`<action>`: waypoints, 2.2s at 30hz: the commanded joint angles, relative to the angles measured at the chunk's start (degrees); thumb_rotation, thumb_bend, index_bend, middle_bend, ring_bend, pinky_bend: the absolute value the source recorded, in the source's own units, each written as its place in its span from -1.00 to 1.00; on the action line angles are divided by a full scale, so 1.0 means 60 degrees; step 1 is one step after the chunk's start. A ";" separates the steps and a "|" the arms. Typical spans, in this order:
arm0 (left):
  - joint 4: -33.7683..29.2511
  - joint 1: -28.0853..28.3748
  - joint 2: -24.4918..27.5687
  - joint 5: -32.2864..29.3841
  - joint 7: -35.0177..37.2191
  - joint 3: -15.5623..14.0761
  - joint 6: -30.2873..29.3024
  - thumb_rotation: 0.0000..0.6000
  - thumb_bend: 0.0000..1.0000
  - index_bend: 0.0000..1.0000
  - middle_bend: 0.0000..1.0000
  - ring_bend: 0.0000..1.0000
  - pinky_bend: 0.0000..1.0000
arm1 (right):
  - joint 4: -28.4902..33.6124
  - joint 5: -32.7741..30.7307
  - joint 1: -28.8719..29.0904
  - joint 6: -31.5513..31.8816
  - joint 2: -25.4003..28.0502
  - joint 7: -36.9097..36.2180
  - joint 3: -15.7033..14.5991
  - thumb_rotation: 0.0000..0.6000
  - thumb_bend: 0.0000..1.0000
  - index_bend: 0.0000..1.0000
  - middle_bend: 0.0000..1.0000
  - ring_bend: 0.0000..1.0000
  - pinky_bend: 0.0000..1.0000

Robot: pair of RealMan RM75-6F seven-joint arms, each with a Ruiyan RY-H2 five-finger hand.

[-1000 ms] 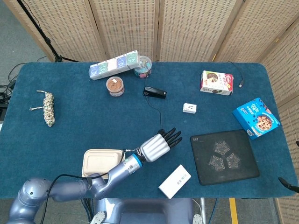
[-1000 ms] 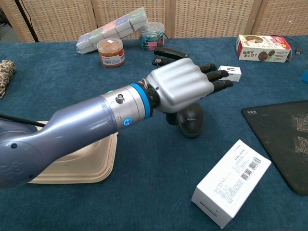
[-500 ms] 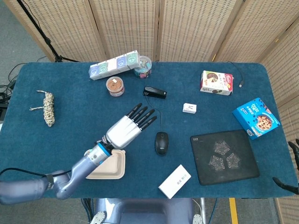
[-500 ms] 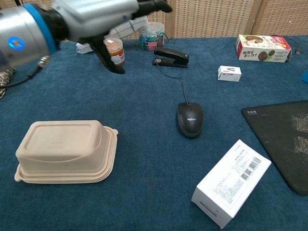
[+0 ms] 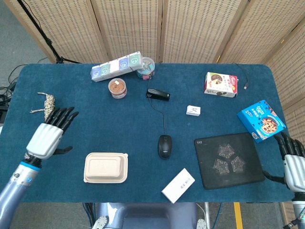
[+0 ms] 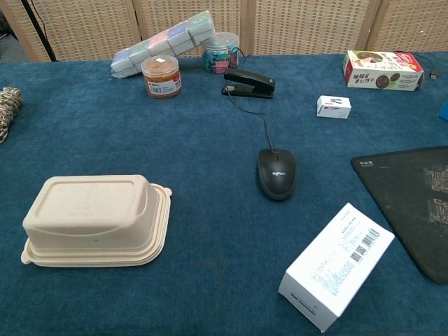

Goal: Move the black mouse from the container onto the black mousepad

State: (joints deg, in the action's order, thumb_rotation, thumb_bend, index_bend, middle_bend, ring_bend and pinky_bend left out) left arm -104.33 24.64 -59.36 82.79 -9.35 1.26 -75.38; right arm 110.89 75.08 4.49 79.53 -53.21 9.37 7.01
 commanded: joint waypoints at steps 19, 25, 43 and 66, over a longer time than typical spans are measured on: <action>0.0537 -0.1794 0.1006 0.0962 0.2846 -0.0514 -0.1571 1.00 -0.95 -1.00 -1.00 -1.00 -1.00 | 0.1209 -0.5650 0.3986 0.1109 -0.5478 0.6665 0.1663 1.00 -1.00 -1.00 -1.00 -1.00 -1.00; 0.0579 -0.1837 0.1041 0.0932 0.3052 -0.0387 -0.1505 1.00 -0.95 -1.00 -1.00 -1.00 -1.00 | 0.0226 -0.5440 0.4690 0.1434 -0.6864 0.7028 0.1748 1.00 -1.00 -1.00 -1.00 -1.00 -1.00; 0.0534 -0.1818 0.0856 0.0660 0.2551 -0.0124 -0.0989 1.00 -0.95 -1.00 -1.00 -1.00 -1.00 | -0.2062 -0.4803 0.6037 0.0617 -0.9378 0.6840 0.1934 1.00 -1.00 -1.00 -1.00 -1.00 -1.00; 0.0484 -0.1748 0.0766 0.0385 0.2338 0.0137 -0.0494 1.00 -0.95 -1.00 -1.00 -1.00 -1.00 | -0.5077 -0.4828 0.6965 -0.0676 -1.1201 0.6191 0.2227 1.00 -1.00 -1.00 -1.00 -1.00 -1.00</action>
State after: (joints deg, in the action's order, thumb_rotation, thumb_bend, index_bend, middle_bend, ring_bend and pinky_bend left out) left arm -101.42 14.12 -54.80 85.14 4.60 2.03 -78.42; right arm 81.90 45.63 45.75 75.92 -119.65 46.64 20.29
